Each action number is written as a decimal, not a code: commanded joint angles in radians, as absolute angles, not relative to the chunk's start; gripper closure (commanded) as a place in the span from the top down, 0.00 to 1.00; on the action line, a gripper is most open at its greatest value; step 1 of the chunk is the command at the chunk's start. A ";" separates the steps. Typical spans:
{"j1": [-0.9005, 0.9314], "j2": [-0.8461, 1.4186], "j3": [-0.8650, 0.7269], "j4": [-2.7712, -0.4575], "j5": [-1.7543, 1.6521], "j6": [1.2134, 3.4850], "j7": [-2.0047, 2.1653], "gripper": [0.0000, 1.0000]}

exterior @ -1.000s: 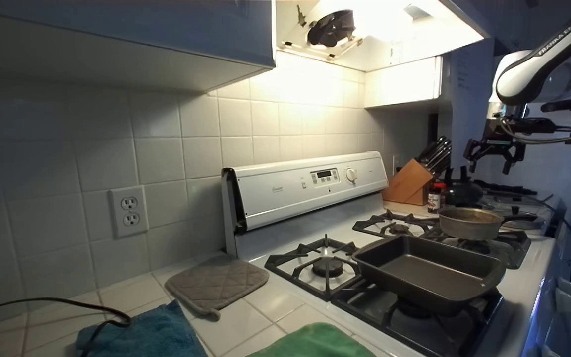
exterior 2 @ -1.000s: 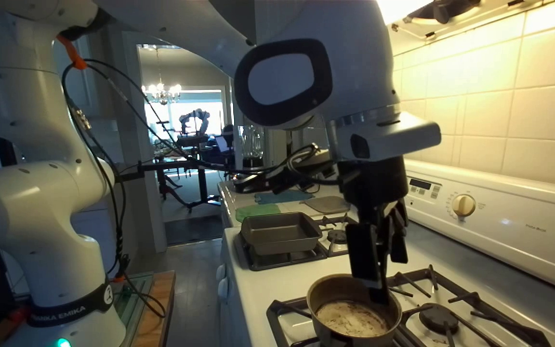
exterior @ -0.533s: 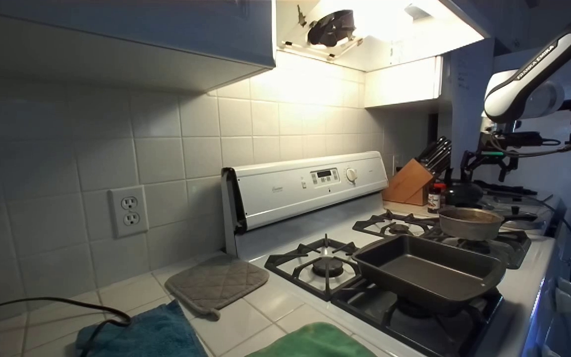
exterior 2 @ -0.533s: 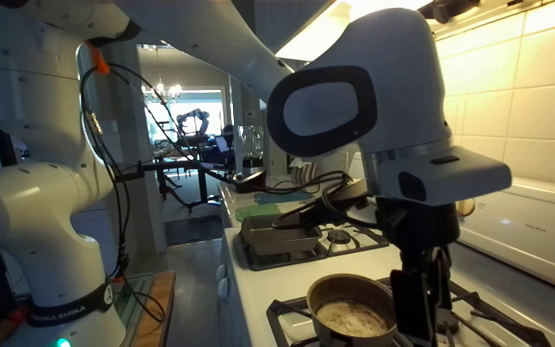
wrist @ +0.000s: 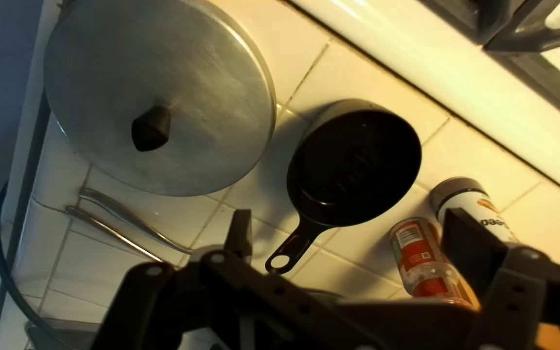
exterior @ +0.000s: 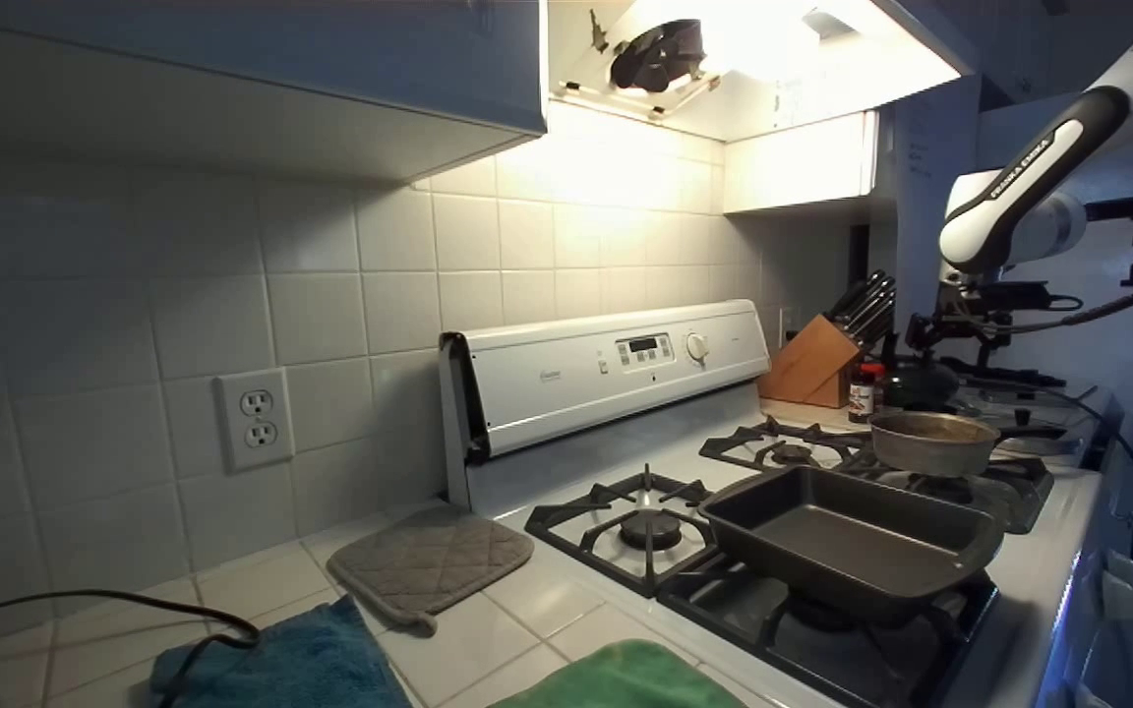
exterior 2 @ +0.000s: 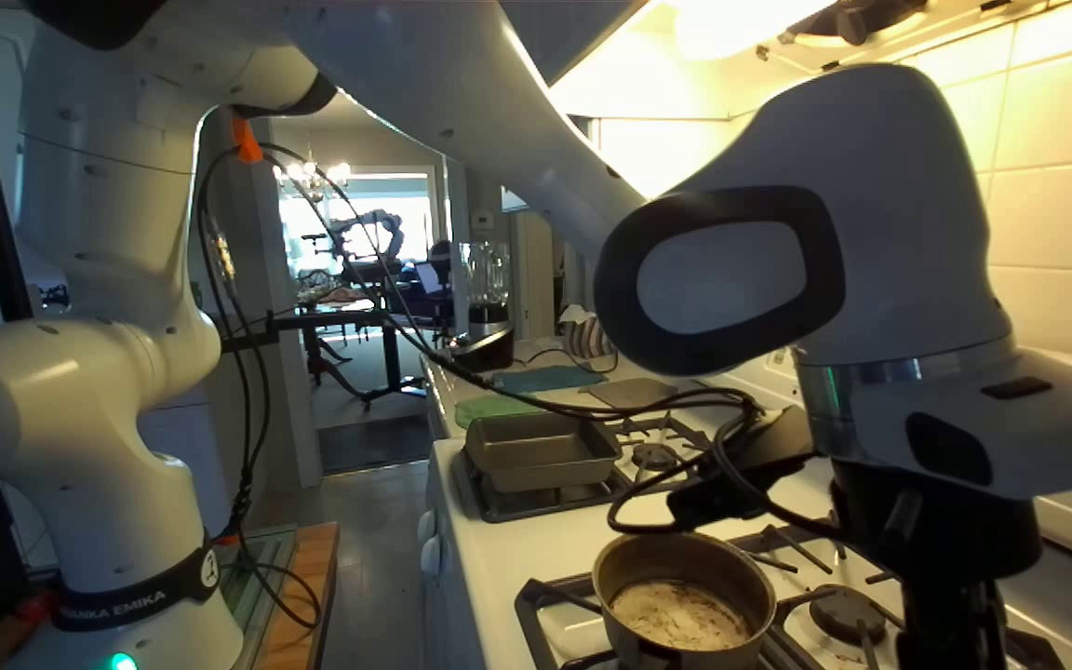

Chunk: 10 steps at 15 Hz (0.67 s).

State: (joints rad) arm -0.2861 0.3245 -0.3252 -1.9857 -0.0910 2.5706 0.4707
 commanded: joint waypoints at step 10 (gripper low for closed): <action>-0.304 0.580 -0.367 -1.748 0.005 2.604 0.477 1.00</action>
